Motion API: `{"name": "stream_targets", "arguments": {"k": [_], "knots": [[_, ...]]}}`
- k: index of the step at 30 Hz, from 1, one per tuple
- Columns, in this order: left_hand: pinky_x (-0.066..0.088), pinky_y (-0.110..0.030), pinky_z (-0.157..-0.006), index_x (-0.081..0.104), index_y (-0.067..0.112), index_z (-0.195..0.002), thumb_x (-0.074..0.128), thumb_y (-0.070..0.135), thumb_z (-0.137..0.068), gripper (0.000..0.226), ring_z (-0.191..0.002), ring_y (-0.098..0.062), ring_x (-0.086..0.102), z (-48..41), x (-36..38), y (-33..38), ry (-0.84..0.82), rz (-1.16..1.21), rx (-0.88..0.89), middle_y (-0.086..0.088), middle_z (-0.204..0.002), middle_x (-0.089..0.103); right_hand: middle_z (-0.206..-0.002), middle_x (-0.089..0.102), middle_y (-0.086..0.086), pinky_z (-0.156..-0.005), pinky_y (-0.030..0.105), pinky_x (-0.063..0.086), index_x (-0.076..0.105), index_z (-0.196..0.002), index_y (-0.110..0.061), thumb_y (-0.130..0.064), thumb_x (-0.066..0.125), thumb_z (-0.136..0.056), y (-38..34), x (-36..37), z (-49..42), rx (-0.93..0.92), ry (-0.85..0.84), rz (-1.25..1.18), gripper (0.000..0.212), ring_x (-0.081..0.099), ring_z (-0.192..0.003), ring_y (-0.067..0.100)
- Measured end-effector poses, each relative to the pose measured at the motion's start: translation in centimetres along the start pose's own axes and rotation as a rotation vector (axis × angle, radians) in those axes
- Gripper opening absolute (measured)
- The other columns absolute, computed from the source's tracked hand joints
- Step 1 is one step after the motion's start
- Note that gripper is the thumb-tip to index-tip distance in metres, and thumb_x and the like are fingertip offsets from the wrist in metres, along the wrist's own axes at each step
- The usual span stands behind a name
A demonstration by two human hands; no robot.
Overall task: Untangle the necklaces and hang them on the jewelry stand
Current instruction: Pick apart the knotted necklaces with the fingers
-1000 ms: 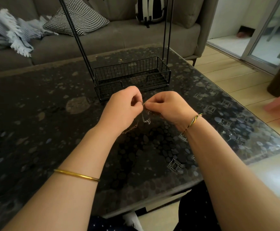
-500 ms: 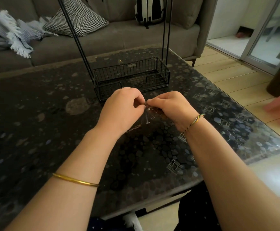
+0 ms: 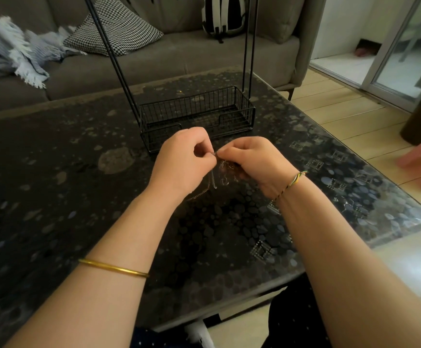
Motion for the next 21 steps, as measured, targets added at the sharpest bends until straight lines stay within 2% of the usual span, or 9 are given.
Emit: {"name": "stream_targets", "arguments": {"k": [5,10,14,21], "knots": [[0.043,-0.018,-0.064,0.064,0.012,-0.080,0.062,0.005,-0.084,0.008,-0.075,-0.007,0.054,-0.05,-0.03,-0.33,-0.007,0.121,-0.071,0.004,-0.079,0.059,-0.059,0.063,-0.003,-0.047,0.016,0.041,0.067,-0.075,-0.014,-0.014,0.061,-0.089,-0.05,0.12,-0.15,-0.018,0.004,-0.036,0.016,0.053,-0.051,0.006],[0.041,-0.021,-0.066,0.061,0.013,-0.077,0.064,0.009,-0.083,0.008,-0.079,-0.010,0.051,0.00,0.02,-0.07,0.037,-0.005,0.015,0.004,-0.083,0.055,-0.060,0.066,0.000,-0.053,0.026,0.044,0.065,-0.074,-0.012,-0.008,0.060,-0.087,-0.07,0.20,-0.25,-0.074,0.043,-0.014,0.015,0.054,-0.059,0.018],[0.043,-0.030,-0.070,0.057,0.013,-0.076,0.063,0.010,-0.082,0.008,-0.084,-0.016,0.049,0.07,-0.11,0.37,0.091,-0.097,0.095,0.005,-0.080,0.050,-0.070,0.064,0.001,-0.054,0.022,0.044,0.064,-0.072,-0.016,-0.009,0.061,-0.086,-0.19,-0.04,-0.32,-0.124,0.089,0.042,0.016,0.057,-0.062,0.012],[0.041,-0.025,-0.068,0.058,0.013,-0.078,0.062,0.009,-0.082,0.007,-0.086,-0.016,0.050,0.04,-0.19,0.13,0.116,-0.033,0.093,0.006,-0.082,0.051,-0.070,0.062,0.000,-0.052,0.014,0.042,0.067,-0.082,-0.012,-0.010,0.063,-0.087,-0.19,-0.04,-0.47,-0.165,0.075,0.088,0.006,0.051,-0.055,0.004]]}}
Point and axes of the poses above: each hand's wrist, its own z-axis away from the middle knuckle, its own x-axis out of the palm, y = z × x, the point moved 5 cm from there along -z, towards the middle knuckle
